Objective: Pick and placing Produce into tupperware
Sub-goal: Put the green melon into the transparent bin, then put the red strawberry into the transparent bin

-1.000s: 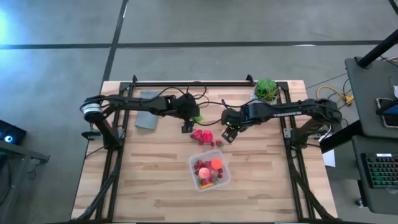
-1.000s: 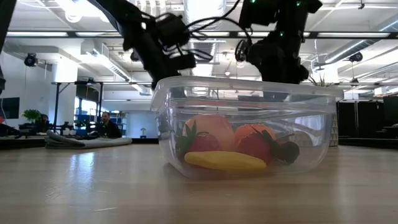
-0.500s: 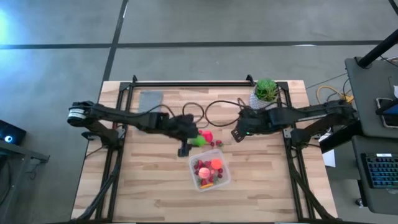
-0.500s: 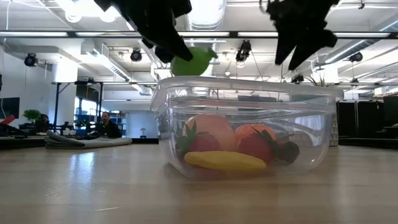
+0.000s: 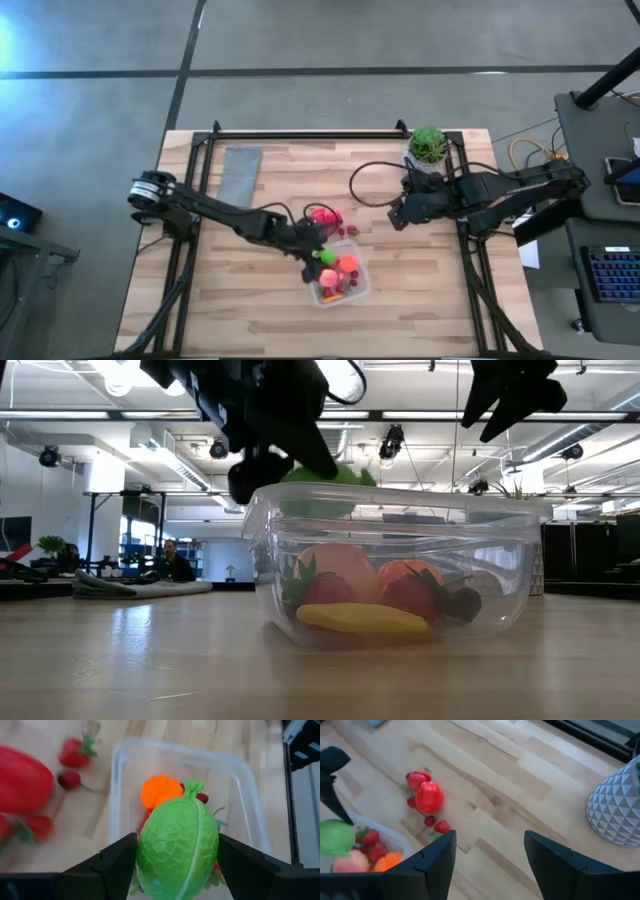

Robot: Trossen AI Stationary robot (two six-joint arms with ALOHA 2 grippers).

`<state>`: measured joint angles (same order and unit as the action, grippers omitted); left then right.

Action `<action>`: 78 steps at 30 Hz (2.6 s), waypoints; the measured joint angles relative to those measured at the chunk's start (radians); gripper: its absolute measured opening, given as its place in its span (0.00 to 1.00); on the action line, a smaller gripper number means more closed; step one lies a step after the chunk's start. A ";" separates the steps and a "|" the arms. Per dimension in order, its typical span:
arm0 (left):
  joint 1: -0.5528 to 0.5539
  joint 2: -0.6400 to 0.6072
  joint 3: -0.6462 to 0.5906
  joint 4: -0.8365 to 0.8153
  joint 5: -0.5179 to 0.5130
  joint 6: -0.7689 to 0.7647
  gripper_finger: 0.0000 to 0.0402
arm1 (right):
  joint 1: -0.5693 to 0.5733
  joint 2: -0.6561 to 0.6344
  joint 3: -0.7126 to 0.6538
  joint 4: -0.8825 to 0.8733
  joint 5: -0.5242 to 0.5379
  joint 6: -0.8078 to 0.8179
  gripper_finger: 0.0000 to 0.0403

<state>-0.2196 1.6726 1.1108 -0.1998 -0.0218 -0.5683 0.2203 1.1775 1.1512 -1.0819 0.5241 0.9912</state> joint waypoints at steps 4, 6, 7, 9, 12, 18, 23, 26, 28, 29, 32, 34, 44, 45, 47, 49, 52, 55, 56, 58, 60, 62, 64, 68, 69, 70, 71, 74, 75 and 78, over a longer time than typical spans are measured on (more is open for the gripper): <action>-0.018 0.042 0.002 0.004 -0.002 -0.099 0.61 | 0.020 0.003 0.000 -0.013 0.000 -0.006 0.56; -0.018 0.055 0.001 -0.004 -0.004 -0.149 0.61 | 0.027 0.009 -0.002 -0.014 -0.001 -0.018 0.56; -0.018 0.061 -0.001 -0.010 -0.005 -0.171 0.61 | 0.030 0.011 -0.003 -0.013 -0.002 -0.029 0.56; -0.018 0.068 0.002 -0.008 -0.006 -0.209 0.61 | 0.035 0.012 -0.010 -0.014 -0.015 -0.049 0.56; -0.018 0.069 0.001 -0.020 -0.013 -0.212 0.61 | 0.035 0.012 -0.027 -0.013 -0.052 -0.069 0.56; -0.018 0.062 0.007 -0.027 -0.042 -0.212 0.64 | 0.035 0.016 -0.085 -0.012 -0.142 -0.095 0.56; -0.017 0.061 0.013 -0.027 -0.068 -0.211 0.68 | 0.035 0.015 -0.133 -0.012 -0.143 -0.110 0.56; -0.016 0.061 0.013 -0.027 -0.068 -0.212 0.68 | 0.035 0.016 -0.142 -0.006 -0.142 -0.082 0.56; -0.016 0.061 0.013 -0.026 -0.066 -0.212 0.68 | 0.035 0.016 -0.142 0.002 -0.142 -0.060 0.56; -0.018 0.061 0.013 -0.026 -0.063 -0.215 0.68 | 0.035 0.016 -0.141 0.012 -0.142 -0.070 0.56; -0.018 0.047 0.012 -0.029 -0.025 -0.238 0.68 | 0.035 0.016 -0.137 0.080 -0.144 -0.157 0.56; -0.018 0.025 0.012 -0.028 0.008 -0.237 0.68 | 0.035 0.020 -0.143 0.149 -0.177 -0.243 0.56; -0.018 -0.175 0.008 -0.156 -0.108 -0.160 0.68 | 0.031 0.205 -0.158 0.239 -0.251 -0.595 0.56; -0.017 -0.195 0.007 -0.210 -0.146 -0.155 0.68 | 0.028 0.232 -0.158 0.246 -0.256 -0.619 0.56; -0.016 -0.246 0.004 -0.314 -0.226 -0.158 0.68 | 0.013 0.281 -0.159 0.269 -0.288 -0.670 0.56; -0.015 -0.294 -0.007 -0.401 -0.291 -0.160 0.68 | -0.011 0.326 -0.159 0.309 -0.332 -0.714 0.56; -0.011 -0.370 -0.029 -0.480 -0.351 -0.158 0.68 | -0.062 0.382 -0.159 0.381 -0.402 -0.767 0.56; 0.005 -0.439 -0.056 -0.517 -0.394 -0.153 0.68 | -0.128 0.422 -0.159 0.439 -0.456 -0.787 0.56; 0.016 -0.465 -0.070 -0.519 -0.408 -0.139 0.68 | -0.150 0.428 -0.156 0.448 -0.469 -0.788 0.56; 0.038 -0.503 -0.101 -0.525 -0.432 -0.104 0.68 | -0.182 0.443 -0.146 0.443 -0.482 -0.794 0.56; 0.069 -0.545 -0.128 -0.521 -0.451 -0.059 0.68 | -0.208 0.452 -0.132 0.451 -0.495 -0.809 0.56; 0.102 -0.573 -0.154 -0.499 -0.465 -0.009 0.68 | -0.220 0.465 -0.116 0.455 -0.499 -0.819 0.56; 0.145 -0.601 -0.187 -0.485 -0.467 0.050 0.68 | -0.228 0.490 -0.099 0.463 -0.504 -0.833 0.56; 0.248 -0.634 -0.233 -0.435 -0.470 0.172 0.68 | -0.238 0.551 -0.062 0.471 -0.529 -0.842 0.56; 0.274 -0.639 -0.241 -0.430 -0.467 0.194 0.68 | -0.239 0.569 -0.052 0.477 -0.540 -0.848 0.56; 0.299 -0.641 -0.248 -0.422 -0.467 0.217 0.68 | -0.239 0.590 -0.042 0.468 -0.551 -0.855 0.56; 0.324 -0.642 -0.252 -0.411 -0.462 0.239 0.68 | -0.239 0.613 -0.028 0.459 -0.556 -0.858 0.56; 0.389 -0.637 -0.254 -0.408 -0.438 0.305 0.68 | -0.241 0.660 0.013 0.453 -0.557 -0.861 0.56; 0.405 -0.634 -0.253 -0.403 -0.431 0.324 0.68 | -0.243 0.672 0.028 0.455 -0.558 -0.861 0.56; 0.444 -0.623 -0.253 -0.399 -0.403 0.380 0.68 | -0.244 0.701 0.063 0.453 -0.558 -0.861 0.56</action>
<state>0.2242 1.0494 0.8576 -0.5987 -0.4247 -0.1886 -0.0238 1.8790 1.2141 -0.6285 -0.0338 0.1303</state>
